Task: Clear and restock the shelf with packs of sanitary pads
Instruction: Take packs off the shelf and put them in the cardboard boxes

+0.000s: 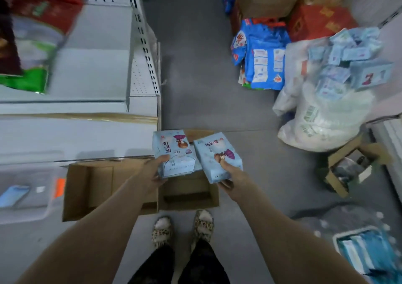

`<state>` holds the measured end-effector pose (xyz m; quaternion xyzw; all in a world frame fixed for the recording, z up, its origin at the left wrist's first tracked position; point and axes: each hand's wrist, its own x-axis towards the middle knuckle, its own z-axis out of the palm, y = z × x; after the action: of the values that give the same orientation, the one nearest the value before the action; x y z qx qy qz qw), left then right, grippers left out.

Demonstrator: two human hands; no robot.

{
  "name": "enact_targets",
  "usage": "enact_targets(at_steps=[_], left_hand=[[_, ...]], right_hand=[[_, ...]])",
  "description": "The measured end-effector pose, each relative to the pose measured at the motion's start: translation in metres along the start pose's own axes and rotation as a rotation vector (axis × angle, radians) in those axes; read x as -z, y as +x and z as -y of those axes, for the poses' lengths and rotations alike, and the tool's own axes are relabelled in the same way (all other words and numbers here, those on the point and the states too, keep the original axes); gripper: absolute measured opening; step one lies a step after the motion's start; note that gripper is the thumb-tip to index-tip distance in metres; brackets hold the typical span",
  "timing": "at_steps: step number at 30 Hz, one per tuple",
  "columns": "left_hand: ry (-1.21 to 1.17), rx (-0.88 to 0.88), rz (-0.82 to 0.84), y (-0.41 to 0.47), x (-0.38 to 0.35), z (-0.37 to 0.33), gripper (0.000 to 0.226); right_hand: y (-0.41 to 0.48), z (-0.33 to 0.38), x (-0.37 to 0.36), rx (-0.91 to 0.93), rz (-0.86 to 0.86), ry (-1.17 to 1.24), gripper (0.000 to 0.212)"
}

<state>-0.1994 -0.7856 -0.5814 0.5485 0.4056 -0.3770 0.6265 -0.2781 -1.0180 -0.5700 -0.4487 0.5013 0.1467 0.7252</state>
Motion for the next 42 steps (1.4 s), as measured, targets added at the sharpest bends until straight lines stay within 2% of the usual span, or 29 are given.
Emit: enact_targets(at_steps=[2,5,8,12,14,16,19,24,26,31,34,37,39,42], left_hand=[[-0.033,-0.002,-0.021,0.033,-0.001,0.012,0.03],[-0.012,0.019,0.003,0.089,0.001,0.033,0.049],[-0.02,0.055,0.052,0.137,0.0,0.052,0.044],[-0.08,0.098,0.005,0.201,0.003,0.074,0.092],[-0.086,0.1,-0.028,0.227,0.0,0.08,0.1],[-0.136,0.113,-0.103,0.249,-0.003,0.083,0.094],[-0.2,0.105,-0.168,0.283,-0.009,0.087,0.098],[-0.208,0.075,-0.224,0.329,-0.017,0.097,0.058],[-0.195,0.067,-0.235,0.346,-0.016,0.102,0.051],[-0.144,0.03,-0.202,0.374,-0.011,0.112,0.033],[-0.129,0.014,-0.184,0.388,-0.012,0.113,0.03],[-0.098,-0.013,-0.264,0.401,-0.012,0.113,0.048],[-0.027,-0.013,-0.321,0.404,-0.013,0.113,0.055],[0.035,0.002,-0.306,0.394,-0.02,0.108,0.037]], right_hand=[[0.038,-0.012,0.001,-0.03,0.007,-0.053,0.062],[0.091,-0.03,-0.003,-0.069,-0.057,-0.035,0.055],[0.138,-0.048,-0.004,-0.095,-0.094,-0.001,0.051],[0.195,-0.069,-0.002,-0.114,-0.135,0.049,0.045],[0.221,-0.079,-0.003,-0.117,-0.139,0.068,0.047],[0.245,-0.089,-0.005,-0.115,-0.121,0.084,0.049],[0.279,-0.102,-0.01,-0.106,-0.092,0.102,0.047],[0.319,-0.123,-0.017,-0.11,-0.08,0.19,0.041],[0.331,-0.131,-0.017,-0.125,-0.091,0.215,0.038],[0.356,-0.146,-0.016,-0.165,-0.131,0.268,0.058],[0.367,-0.149,-0.019,-0.158,-0.126,0.313,0.063],[0.374,-0.152,-0.02,-0.17,-0.157,0.345,0.052],[0.377,-0.153,-0.019,-0.186,-0.208,0.285,0.043],[0.377,-0.154,-0.017,-0.244,-0.233,0.163,0.033]])
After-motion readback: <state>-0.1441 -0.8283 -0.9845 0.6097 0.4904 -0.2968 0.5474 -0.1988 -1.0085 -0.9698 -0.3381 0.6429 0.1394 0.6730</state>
